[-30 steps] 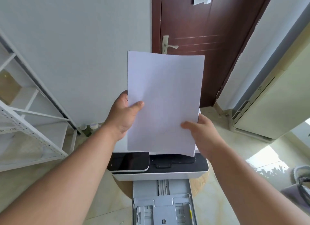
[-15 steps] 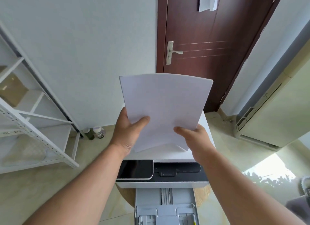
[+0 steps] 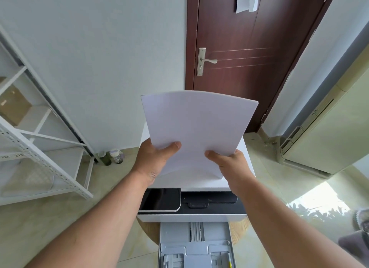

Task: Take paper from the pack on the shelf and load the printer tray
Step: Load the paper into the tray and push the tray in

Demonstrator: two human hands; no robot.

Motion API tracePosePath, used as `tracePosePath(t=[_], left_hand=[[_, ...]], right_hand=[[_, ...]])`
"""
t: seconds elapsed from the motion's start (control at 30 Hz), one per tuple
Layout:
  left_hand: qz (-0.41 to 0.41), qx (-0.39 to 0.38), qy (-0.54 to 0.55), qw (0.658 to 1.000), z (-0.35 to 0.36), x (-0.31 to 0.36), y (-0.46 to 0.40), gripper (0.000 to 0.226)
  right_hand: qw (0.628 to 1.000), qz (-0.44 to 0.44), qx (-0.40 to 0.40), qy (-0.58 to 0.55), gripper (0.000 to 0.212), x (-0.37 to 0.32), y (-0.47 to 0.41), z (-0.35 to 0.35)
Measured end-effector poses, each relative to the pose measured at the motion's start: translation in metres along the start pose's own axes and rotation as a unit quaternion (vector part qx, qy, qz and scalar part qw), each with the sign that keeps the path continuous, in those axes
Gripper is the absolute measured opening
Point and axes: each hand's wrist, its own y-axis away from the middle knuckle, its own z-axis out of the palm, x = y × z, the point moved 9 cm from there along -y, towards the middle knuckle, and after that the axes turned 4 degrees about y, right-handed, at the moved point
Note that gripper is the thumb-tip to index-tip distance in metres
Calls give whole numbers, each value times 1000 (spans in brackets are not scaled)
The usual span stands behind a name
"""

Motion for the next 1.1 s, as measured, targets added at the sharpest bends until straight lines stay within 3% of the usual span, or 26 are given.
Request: tracePosePath(t=[0.17,0.33,0.5,0.67,0.9,1.1], left_hand=[[-10,-2,-12,1000,-1,-5,1,31],[-51,-4,-27,998,0,-28,13,31],[-45,7,-38,998,-4,-15,29,23],[-62,-62,-125,988,-10,-18,75,25],[-200,-87,28,976,-13,-82,163,25],[-216,-84,-43,972,-28,-123,210,26]], right_hand=[[1000,-1,2,8,31,3,-1,-6],[999,36,-11,27,45,22,0,-1],[996,-9,-11,83,27,5,22,-8],[992,-20,-33,123,34,17,81,-23],[996,42,26,72,10,83,155,-31],[992,87,29,81,6,117,195,-37]])
